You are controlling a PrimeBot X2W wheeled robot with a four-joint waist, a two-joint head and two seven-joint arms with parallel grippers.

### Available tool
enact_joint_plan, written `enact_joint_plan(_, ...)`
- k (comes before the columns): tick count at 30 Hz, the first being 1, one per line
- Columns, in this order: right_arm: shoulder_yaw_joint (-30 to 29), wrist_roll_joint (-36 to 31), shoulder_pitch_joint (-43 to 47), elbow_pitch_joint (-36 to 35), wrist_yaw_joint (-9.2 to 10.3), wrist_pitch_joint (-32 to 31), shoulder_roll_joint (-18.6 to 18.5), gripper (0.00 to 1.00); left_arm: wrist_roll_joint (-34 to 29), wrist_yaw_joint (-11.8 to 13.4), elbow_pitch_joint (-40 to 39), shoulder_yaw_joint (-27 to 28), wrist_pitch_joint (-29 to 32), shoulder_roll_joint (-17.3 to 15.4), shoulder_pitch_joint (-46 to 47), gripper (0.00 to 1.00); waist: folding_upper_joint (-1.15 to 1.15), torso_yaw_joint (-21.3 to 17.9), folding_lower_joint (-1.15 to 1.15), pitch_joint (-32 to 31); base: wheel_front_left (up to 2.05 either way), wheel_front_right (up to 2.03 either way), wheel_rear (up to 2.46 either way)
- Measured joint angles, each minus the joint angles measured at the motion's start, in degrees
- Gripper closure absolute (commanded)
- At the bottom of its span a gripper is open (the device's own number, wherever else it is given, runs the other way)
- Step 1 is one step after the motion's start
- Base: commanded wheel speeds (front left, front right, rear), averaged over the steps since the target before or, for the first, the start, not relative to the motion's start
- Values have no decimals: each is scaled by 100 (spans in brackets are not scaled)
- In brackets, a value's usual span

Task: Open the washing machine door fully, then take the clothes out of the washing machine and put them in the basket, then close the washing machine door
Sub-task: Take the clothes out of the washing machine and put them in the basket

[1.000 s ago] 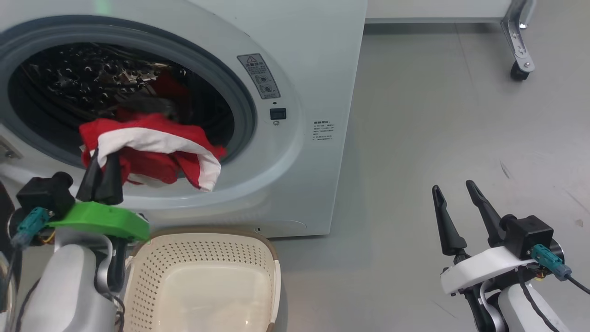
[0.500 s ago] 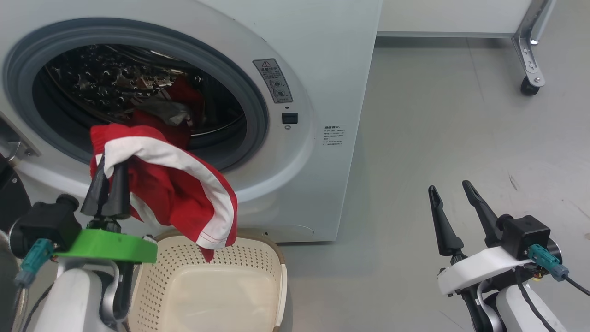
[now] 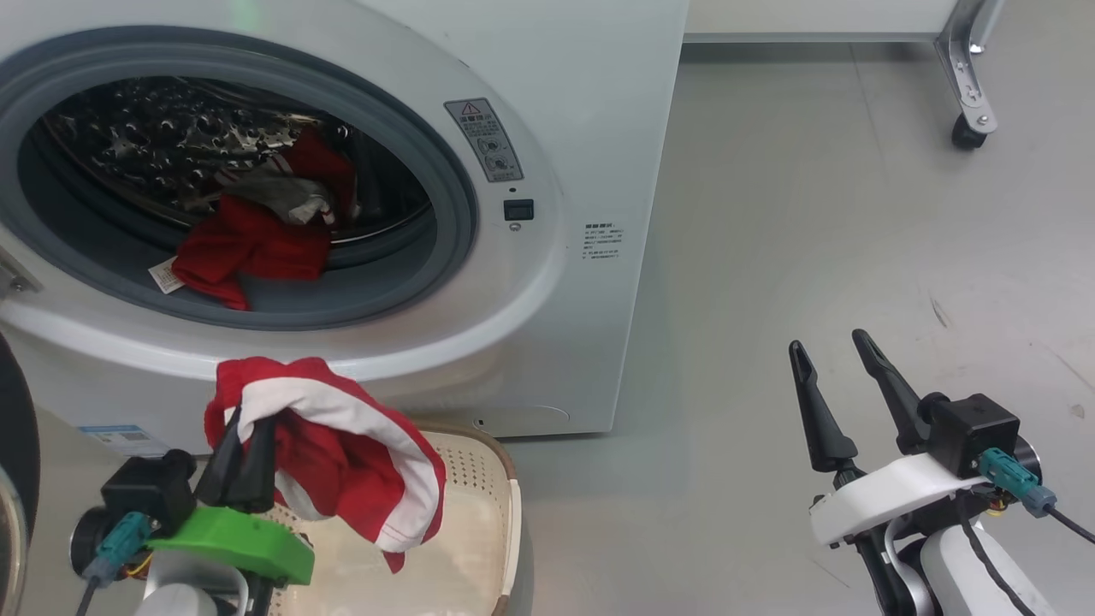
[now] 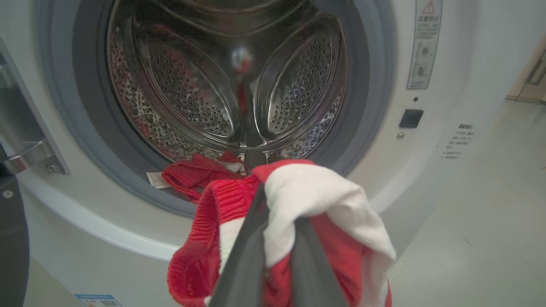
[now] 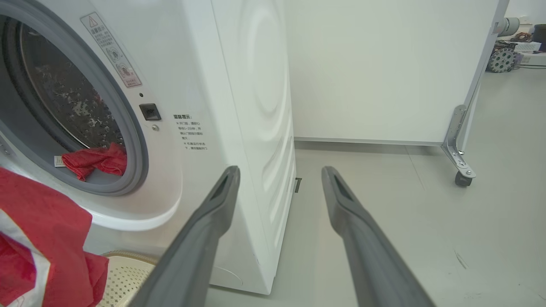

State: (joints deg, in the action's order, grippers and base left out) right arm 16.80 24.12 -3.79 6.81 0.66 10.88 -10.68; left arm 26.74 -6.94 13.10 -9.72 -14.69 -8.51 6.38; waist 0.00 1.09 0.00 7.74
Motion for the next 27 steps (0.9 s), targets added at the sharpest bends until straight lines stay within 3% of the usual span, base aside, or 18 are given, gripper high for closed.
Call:
enact_joint_plan(7,-5,-9,-7,-189,7,-85,-66,0,16,-1,544,-304,346,-77,-67,100,0,-87,0,253,0,0,0)
enact_joint_plan(17,26,-94,-136,-446,9,-211,-113,0,73,-18,1473,-296,765,-118,-15,100,0,-255,0,761,0,0,0)
enact_joint_plan(27,10,-203,-378,-708,102,-303,-182,0,147,-18,2228,-151,943,-146,770,100,0,-573,0,1492,0,0,0)
